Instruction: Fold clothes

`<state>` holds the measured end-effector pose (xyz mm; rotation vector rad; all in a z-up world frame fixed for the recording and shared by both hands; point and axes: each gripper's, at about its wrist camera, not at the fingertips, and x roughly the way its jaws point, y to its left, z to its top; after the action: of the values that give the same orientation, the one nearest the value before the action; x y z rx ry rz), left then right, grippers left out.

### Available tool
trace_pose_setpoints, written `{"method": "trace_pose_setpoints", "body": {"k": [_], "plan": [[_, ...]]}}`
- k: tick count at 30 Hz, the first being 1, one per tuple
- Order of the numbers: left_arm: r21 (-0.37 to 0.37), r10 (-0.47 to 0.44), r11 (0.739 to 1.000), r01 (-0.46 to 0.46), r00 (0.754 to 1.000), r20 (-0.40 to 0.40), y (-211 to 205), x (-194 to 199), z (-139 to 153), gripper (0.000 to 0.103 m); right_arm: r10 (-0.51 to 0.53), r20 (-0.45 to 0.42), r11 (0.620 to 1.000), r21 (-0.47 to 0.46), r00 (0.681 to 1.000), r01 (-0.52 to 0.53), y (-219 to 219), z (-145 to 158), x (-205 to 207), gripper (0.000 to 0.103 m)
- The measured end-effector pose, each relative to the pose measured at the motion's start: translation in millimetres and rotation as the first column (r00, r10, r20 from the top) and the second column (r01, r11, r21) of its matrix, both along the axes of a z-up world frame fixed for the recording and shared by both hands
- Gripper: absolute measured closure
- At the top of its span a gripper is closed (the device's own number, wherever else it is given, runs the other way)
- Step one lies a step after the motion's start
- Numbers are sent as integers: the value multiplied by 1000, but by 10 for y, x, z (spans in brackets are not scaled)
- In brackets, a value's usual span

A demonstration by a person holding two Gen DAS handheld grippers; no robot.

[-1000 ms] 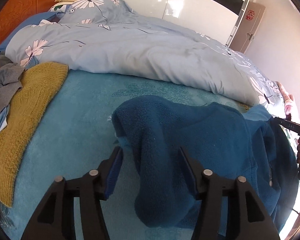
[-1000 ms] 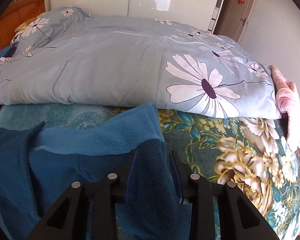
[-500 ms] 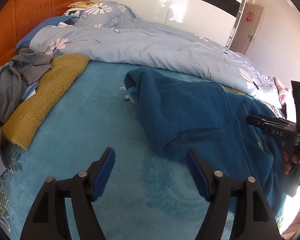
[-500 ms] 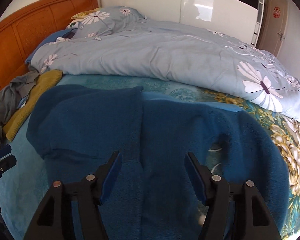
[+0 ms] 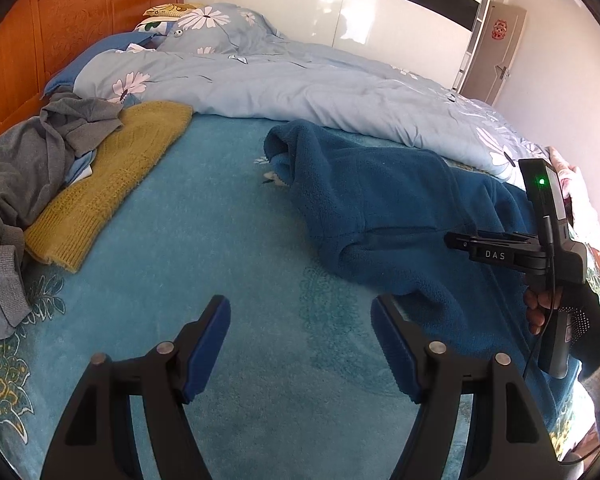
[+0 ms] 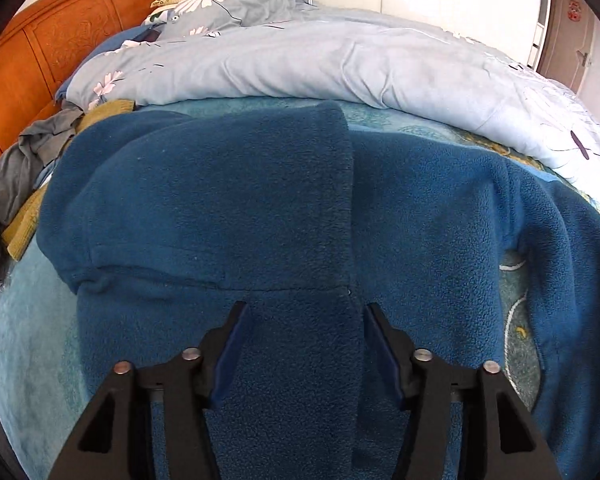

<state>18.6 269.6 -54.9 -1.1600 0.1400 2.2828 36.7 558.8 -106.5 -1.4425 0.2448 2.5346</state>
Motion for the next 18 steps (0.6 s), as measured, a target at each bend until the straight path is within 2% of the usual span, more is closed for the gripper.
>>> {"method": "trace_pose_setpoints", "body": {"k": [1, 3, 5, 10, 14, 18], "plan": [[2, 1, 1000, -1, 1000, 2, -6, 6, 3, 29, -1, 1, 1000, 4, 1000, 1, -10, 0, 6, 55], [7, 5, 1000, -5, 1000, 8, -24, 19, 10, 29, 4, -7, 1000, -4, 1000, -4, -20, 41, 46, 80], [12, 8, 1000, -8, 1000, 10, -43, 42, 25, 29, 9, -15, 1000, -12, 1000, -9, -31, 83, 86, 94], [13, 11, 1000, -11, 1000, 2, -89, 130, 98, 29, 54, -53, 998, -8, 997, -55, -163, 295, 231, 95], [22, 19, 1000, -19, 1000, -10, -180, 207, 193, 29, 105, -118, 993, -41, 988, -110, -328, 583, 479, 95], [35, 34, 999, -33, 999, -21, -299, 288, 268, 29, 153, -146, 985, -58, 977, -162, -545, 747, 640, 95]]}}
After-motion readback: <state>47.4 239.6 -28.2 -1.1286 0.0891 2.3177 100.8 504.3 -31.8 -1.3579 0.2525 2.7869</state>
